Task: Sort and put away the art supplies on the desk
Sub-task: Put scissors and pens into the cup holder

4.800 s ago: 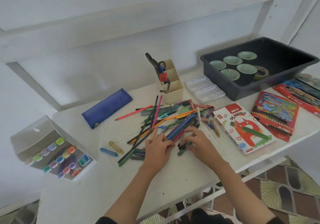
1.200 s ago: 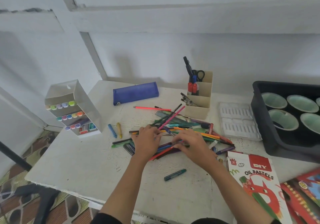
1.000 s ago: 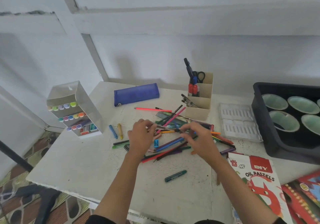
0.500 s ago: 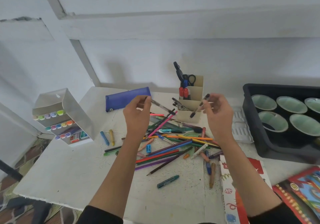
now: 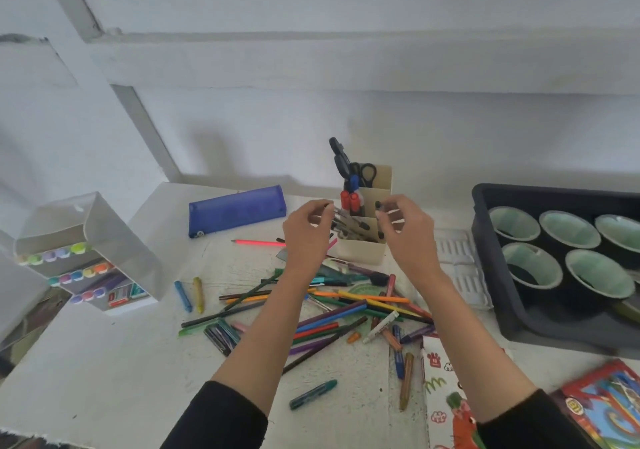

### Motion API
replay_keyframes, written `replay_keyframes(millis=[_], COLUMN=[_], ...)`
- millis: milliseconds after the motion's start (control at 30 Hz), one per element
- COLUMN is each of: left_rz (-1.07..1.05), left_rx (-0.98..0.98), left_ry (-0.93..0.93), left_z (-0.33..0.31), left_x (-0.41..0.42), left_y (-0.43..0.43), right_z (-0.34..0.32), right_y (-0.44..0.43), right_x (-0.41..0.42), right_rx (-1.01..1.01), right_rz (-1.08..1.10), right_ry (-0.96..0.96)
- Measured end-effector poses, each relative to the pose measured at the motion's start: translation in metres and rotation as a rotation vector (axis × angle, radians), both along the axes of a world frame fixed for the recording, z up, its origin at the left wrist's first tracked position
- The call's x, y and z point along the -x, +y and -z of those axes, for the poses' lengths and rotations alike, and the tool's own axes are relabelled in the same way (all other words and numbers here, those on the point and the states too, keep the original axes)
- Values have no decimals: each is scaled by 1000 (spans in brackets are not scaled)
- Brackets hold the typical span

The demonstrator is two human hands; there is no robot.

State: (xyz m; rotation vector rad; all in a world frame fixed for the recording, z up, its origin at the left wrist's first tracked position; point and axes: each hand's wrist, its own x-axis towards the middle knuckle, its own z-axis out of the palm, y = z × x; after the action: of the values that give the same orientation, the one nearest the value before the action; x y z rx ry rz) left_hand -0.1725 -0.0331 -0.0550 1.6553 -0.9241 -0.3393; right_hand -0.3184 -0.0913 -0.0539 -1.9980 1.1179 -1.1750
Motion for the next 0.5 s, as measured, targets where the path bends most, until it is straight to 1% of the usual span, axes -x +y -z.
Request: replay_keyframes(millis=[67, 133, 233, 367, 500], left_rz=[28, 9, -51, -75, -59], left_rx=[-42, -72, -115, -201, -277], left_ry=[-70, -128, -138, -224, -208], left_z=[8, 14, 15, 13, 18], left_x=[4, 7, 7, 1, -4], left_y=[-7, -13, -17, -23, -25], right_z=[5, 12, 23, 26, 34], right_y=[-2, -1, 2, 4, 5], right_x=[-3, -5, -9, -17, -28], right_rx=[-17, -33, -46, -19, 22], right_rz=[-16, -37, -38, -46, -48], right_ry=[47, 89, 108, 107, 222])
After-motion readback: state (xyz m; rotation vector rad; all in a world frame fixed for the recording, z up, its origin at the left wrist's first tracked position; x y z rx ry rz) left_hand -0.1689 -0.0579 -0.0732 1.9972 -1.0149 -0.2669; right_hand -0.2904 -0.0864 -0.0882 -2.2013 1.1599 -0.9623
